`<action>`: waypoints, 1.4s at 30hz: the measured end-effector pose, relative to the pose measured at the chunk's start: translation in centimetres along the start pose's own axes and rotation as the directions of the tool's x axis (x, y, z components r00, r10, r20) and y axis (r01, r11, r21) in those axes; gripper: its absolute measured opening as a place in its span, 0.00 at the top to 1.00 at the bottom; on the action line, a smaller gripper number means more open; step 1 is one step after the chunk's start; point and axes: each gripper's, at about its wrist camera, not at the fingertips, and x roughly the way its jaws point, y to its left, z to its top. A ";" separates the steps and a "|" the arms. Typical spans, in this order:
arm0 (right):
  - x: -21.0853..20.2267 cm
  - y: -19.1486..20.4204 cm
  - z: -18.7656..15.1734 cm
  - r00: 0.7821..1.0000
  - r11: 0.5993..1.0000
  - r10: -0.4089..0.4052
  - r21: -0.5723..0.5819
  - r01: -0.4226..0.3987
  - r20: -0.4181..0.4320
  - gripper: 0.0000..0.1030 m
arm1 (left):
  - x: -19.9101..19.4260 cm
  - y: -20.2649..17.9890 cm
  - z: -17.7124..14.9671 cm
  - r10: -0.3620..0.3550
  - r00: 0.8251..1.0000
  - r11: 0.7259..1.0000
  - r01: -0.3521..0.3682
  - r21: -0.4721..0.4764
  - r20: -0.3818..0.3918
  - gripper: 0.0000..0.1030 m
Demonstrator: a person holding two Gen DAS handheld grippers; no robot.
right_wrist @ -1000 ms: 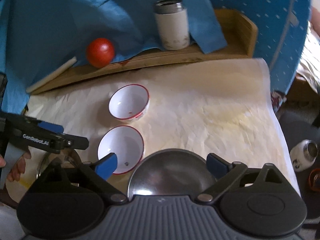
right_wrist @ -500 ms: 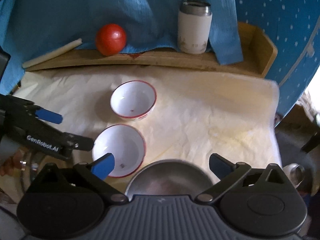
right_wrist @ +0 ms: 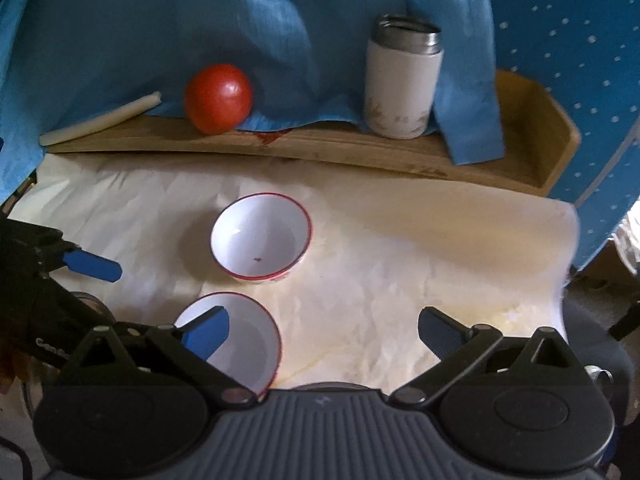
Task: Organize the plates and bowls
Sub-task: 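Move both grippers to the rim of a white red-rimmed bowl, then close both grippers on the white bowl rim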
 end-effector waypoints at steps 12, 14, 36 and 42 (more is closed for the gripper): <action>2.8 -1.2 0.3 0.988 0.995 0.068 0.075 -0.058 -0.139 0.05 | 0.7 -0.7 0.1 0.022 0.999 0.999 -0.020 0.029 -0.042 0.19; 2.9 -1.1 0.3 0.985 0.994 0.093 0.066 -0.084 -0.145 0.10 | 0.8 -0.7 0.0 0.015 0.999 1.000 -0.014 0.027 -0.050 0.26; 5.9 -2.9 -0.7 0.936 0.936 0.304 0.241 -0.258 -0.178 0.75 | 2.3 -2.7 0.0 -0.030 0.990 0.999 0.032 0.017 -0.139 0.66; 6.2 -3.3 -0.9 0.922 0.918 0.347 0.266 -0.296 -0.171 0.87 | 2.7 -2.7 -0.2 -0.075 0.988 0.997 0.072 -0.024 -0.132 0.83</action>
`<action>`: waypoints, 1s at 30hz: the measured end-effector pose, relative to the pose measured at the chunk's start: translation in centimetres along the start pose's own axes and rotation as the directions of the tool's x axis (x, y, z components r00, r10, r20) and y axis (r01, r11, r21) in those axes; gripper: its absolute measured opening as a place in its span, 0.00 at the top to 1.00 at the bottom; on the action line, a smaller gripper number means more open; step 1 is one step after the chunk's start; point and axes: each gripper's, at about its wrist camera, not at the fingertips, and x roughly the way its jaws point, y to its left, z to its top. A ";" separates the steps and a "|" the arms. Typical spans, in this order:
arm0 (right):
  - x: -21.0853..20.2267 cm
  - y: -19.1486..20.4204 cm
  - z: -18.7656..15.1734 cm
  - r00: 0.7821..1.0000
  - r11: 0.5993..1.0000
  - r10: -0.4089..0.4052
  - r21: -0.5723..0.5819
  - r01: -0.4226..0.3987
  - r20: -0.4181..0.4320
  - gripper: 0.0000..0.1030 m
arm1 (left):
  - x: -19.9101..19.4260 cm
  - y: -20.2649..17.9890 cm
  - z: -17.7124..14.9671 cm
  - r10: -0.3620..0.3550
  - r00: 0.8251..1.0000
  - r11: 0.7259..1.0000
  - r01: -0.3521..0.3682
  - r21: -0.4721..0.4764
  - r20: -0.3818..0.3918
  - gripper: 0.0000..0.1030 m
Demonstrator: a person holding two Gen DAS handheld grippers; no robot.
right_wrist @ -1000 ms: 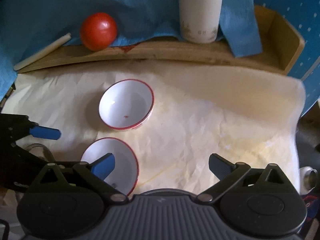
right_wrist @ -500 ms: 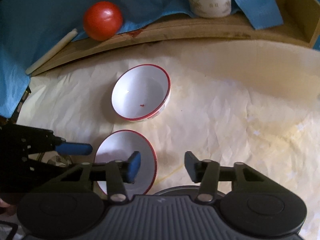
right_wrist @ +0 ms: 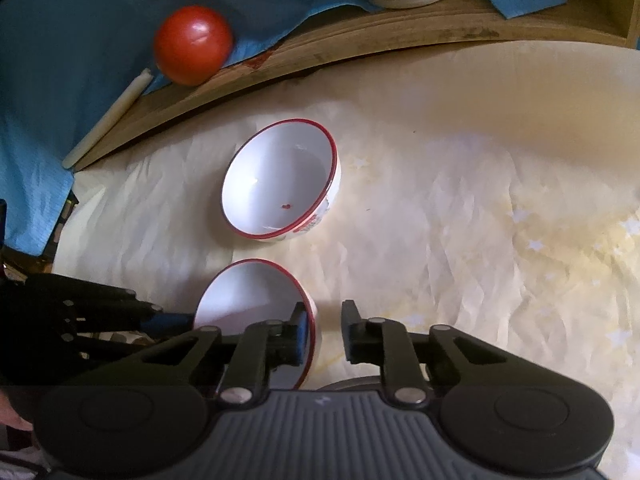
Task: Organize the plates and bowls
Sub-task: 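Close both grippers on the white bowl rim, then carry the white bowl with both grippers over the steel bowl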
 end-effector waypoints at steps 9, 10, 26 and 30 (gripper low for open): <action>0.1 0.2 -0.3 0.997 0.997 0.070 0.031 -0.071 0.014 0.93 | -1.0 1.1 -0.8 0.029 0.997 0.994 -0.021 -0.107 0.066 0.93; -0.1 0.2 -0.3 0.997 0.997 0.075 0.031 -0.075 0.020 0.93 | -1.3 1.3 -0.8 0.028 0.997 0.993 -0.019 -0.120 0.076 0.93; -5.9 0.1 -0.9 0.977 0.993 0.067 0.086 -0.086 0.201 0.93 | -5.8 -1.1 1.0 -0.017 0.976 0.996 0.036 -0.081 0.218 0.94; -8.0 -0.8 -2.5 0.970 0.989 0.031 0.130 -0.064 0.240 0.92 | -5.9 -3.1 1.5 -0.062 0.975 0.998 0.067 -0.016 0.213 0.94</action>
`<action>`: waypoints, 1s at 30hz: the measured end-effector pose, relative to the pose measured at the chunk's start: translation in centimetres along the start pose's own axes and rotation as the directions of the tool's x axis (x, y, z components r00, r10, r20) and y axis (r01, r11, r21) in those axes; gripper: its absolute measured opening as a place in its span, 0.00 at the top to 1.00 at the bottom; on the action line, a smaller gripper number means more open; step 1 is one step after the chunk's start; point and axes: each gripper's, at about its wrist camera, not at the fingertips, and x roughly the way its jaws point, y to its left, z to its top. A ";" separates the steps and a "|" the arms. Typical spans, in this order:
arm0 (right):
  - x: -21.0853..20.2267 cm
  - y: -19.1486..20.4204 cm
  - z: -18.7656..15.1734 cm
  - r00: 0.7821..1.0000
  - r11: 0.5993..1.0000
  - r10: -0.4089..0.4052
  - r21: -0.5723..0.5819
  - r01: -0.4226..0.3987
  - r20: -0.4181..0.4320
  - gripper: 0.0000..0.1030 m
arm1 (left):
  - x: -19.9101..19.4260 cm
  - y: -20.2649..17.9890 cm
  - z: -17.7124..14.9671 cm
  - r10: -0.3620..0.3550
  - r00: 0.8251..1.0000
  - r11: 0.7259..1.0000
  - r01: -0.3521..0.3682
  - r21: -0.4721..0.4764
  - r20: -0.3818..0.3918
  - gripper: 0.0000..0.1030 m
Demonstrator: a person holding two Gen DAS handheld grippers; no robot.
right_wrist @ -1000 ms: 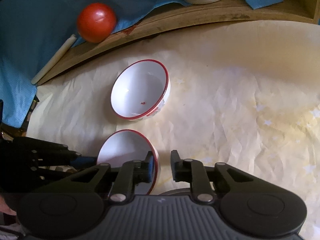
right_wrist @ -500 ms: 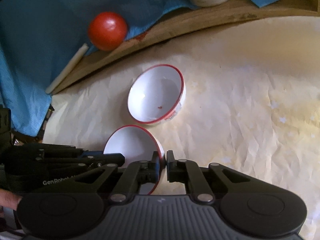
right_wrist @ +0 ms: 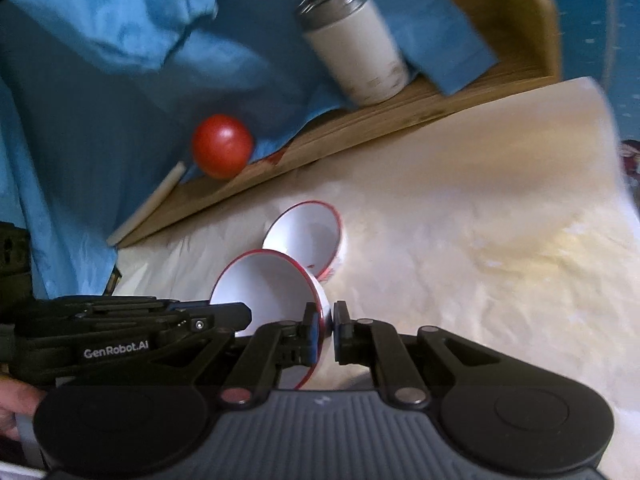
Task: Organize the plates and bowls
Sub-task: 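Carry the white bowl with both grippers over the steel bowl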
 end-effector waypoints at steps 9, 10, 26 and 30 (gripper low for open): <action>-3.7 -3.3 -4.0 0.995 0.986 -0.096 0.139 0.093 0.018 0.91 | 2.4 -4.4 -0.5 -0.095 0.989 0.982 0.112 0.154 -0.113 0.95; -3.9 -3.7 -4.4 0.995 0.983 -0.102 0.158 0.098 0.016 0.91 | 2.7 -4.8 -0.7 -0.100 0.987 0.979 0.120 0.165 -0.129 0.95; -4.6 -5.7 -8.2 0.990 0.954 -0.134 0.265 0.138 -0.034 0.90 | 5.8 -7.4 -3.2 -0.065 0.951 0.947 0.154 0.281 -0.302 0.94; -4.1 -5.6 -8.2 0.990 0.956 -0.132 0.259 0.140 -0.048 0.89 | 6.2 -7.2 -3.5 -0.056 0.947 0.952 0.146 0.269 -0.316 0.93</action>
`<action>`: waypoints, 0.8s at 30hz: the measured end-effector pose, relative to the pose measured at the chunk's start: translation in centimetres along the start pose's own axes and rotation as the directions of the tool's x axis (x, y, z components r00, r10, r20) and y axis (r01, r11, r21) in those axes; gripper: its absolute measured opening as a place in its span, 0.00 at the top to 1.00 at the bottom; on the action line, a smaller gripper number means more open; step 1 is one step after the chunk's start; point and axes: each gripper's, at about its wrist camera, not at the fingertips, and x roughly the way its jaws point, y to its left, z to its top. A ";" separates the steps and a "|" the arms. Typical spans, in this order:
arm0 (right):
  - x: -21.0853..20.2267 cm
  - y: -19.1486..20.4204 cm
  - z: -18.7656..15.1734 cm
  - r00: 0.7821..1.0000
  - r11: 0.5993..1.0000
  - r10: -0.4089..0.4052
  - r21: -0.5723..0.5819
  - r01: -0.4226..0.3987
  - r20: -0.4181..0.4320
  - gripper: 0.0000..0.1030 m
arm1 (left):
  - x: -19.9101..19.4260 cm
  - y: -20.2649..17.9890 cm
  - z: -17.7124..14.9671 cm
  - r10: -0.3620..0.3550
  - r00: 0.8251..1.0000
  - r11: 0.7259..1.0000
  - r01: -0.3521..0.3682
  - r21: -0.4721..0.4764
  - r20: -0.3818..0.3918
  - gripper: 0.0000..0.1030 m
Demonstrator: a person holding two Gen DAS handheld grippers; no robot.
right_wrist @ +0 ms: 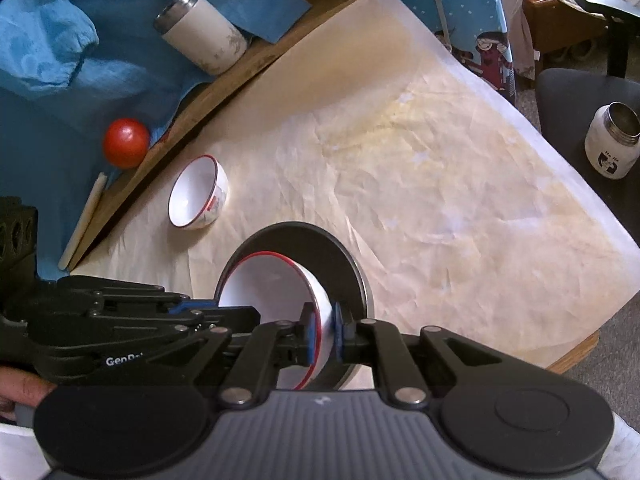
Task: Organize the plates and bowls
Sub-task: 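Carry the white bowl with both grippers over the steel bowl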
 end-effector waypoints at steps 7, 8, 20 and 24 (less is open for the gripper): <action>0.9 0.1 0.2 1.000 1.000 0.007 -0.011 -0.008 -0.017 0.89 | 0.4 0.4 -0.1 0.018 1.000 1.000 -0.018 -0.025 -0.005 0.93; 1.0 0.1 0.2 1.000 1.000 0.008 -0.011 -0.009 -0.019 0.89 | 0.4 0.5 -0.1 0.019 1.000 0.999 -0.019 -0.027 -0.006 0.93; 1.3 -0.1 0.5 1.000 1.000 0.014 -0.011 -0.014 -0.016 0.87 | 0.7 0.6 0.1 0.029 1.000 0.999 -0.030 -0.040 -0.010 0.93; 1.3 0.0 0.5 1.000 1.000 0.013 -0.015 -0.014 -0.013 0.83 | 0.7 0.7 0.1 0.028 1.000 0.999 -0.029 -0.039 -0.009 0.93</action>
